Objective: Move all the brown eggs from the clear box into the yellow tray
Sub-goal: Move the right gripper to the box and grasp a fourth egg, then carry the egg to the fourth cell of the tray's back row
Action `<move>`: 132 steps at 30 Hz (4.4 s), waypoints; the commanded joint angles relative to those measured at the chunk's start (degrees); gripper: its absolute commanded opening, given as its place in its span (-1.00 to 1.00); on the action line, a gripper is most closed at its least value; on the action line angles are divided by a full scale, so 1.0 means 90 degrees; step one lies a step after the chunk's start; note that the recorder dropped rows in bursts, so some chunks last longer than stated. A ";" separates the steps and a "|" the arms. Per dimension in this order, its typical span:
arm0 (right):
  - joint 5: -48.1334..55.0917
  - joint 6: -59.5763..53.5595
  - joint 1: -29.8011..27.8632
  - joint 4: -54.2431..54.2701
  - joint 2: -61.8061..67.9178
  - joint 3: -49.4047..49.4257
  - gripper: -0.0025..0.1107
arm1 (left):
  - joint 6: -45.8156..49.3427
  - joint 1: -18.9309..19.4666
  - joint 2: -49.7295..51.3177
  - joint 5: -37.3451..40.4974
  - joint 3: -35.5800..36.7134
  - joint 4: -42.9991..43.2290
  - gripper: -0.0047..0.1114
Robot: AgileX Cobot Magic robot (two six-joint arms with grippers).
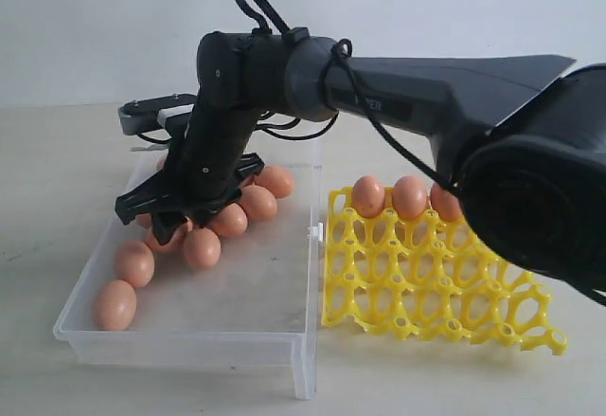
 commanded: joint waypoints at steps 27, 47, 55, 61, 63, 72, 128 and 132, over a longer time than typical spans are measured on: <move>0.0581 -0.0043 0.0020 -0.0205 0.0313 -0.0344 -0.95 | 0.0014 0.0007 -0.0036 -0.0025 -0.0026 -0.0015 -0.92; -0.4453 -0.0179 -0.0113 -0.0802 -0.4091 0.4682 -0.96 | 0.0014 0.0007 -0.0036 -0.0025 -0.0026 -0.0015 -0.92; -0.7742 -0.0179 -0.1387 0.0106 -0.5448 0.7987 -0.96 | 0.0014 0.0007 -0.0036 -0.0025 -0.0026 -0.0015 -0.92; -0.8165 -0.0191 -0.2582 0.0110 -0.5346 0.8635 -0.91 | 0.0014 0.0007 -0.0036 -0.0025 -0.0026 -0.0015 -0.92; -0.8150 -0.0138 -0.2858 0.0110 -0.5260 0.8635 -0.84 | 0.0014 0.0007 -0.0036 -0.0025 -0.0026 -0.0015 -0.92; -0.7886 0.0582 -0.3442 -0.0440 -0.4700 0.8635 -0.75 | 0.0014 0.0007 -0.0036 -0.0025 -0.0026 -0.0015 -0.92; -0.7728 0.0873 -0.3683 -0.0772 -0.4164 0.8635 -0.49 | 0.0014 0.0007 -0.0036 -0.0025 -0.0026 -0.0015 -0.92; -0.7710 0.0873 -0.3683 -0.0772 -0.4164 0.8635 -0.49 | 0.0014 0.0007 -0.0036 -0.0025 -0.0026 -0.0015 -0.92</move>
